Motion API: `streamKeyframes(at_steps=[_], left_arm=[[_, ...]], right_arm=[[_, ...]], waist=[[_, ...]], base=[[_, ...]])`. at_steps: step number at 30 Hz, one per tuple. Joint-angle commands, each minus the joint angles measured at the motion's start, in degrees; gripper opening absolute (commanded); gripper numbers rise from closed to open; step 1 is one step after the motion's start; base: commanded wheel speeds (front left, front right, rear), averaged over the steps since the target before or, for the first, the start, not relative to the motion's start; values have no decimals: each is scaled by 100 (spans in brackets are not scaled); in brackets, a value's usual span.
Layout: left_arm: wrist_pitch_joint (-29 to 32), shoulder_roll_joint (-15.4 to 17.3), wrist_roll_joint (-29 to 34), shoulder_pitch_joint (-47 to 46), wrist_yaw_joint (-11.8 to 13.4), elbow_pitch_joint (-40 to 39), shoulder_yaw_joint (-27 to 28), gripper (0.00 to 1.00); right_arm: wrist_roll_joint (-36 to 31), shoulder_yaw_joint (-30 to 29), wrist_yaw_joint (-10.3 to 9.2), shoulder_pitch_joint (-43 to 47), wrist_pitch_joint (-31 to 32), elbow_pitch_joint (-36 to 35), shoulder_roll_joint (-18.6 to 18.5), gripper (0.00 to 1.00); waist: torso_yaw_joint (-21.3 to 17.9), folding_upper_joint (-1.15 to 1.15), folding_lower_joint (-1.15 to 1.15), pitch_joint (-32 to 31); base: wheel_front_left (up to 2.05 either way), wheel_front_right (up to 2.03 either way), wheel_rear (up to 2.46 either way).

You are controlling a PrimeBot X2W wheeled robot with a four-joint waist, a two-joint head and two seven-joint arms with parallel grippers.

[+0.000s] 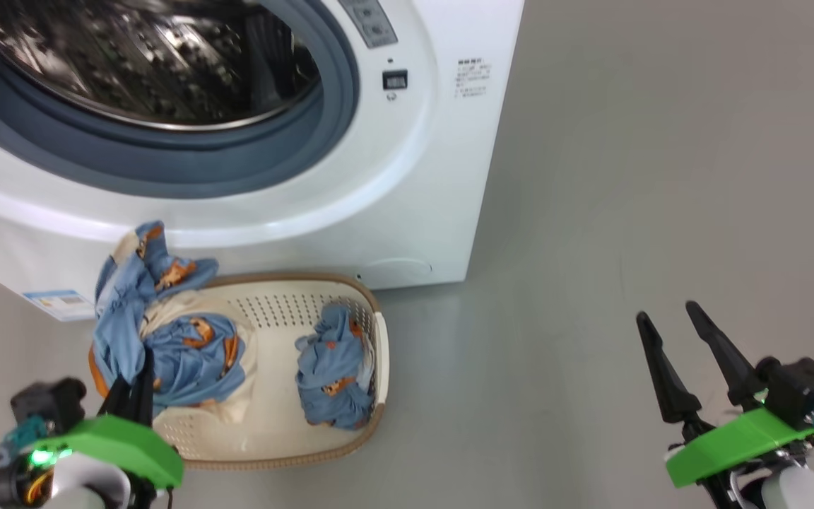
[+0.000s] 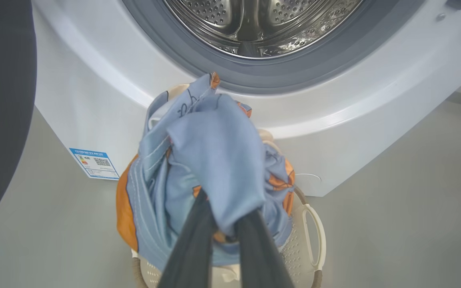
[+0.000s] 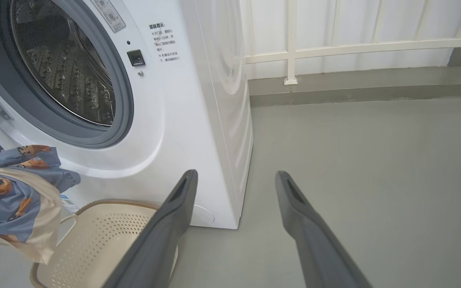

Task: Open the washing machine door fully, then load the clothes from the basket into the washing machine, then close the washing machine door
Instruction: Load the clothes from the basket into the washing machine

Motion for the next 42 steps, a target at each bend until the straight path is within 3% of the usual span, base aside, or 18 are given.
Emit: streamKeyframes(at_steps=[1,12,22,30,37,42], left_arm=[[-78,160,100,90,-7,-239,299,0],[-78,-319,861,1437,-7,-1916,1212,0],[-79,-577,1120,1769,-7,-2603,1516,0],[-79,-535,982,1302,-7,-2609,1417,0],[-79,-232,886,497,-8,-2547,1197,0],[-79,113,785,-665,-8,-2194,1052,0]], right_arm=[[48,61,9,110,-68,-115,-94,100],[64,-202,9,621,-68,-193,-106,100],[27,-267,9,557,-68,-259,-96,100],[3,-223,9,341,-68,-320,-37,100],[-18,-185,9,169,-68,-354,33,100],[-37,-136,9,-40,-68,-381,148,100]], waist=[[88,0,0,-276],[197,0,0,-601],[230,0,0,-416],[150,0,0,-101],[3,0,0,255],[-221,0,0,622]], base=[[0,0,0],[0,0,0],[0,0,0],[0,0,0],[0,0,0],[0,0,0]])
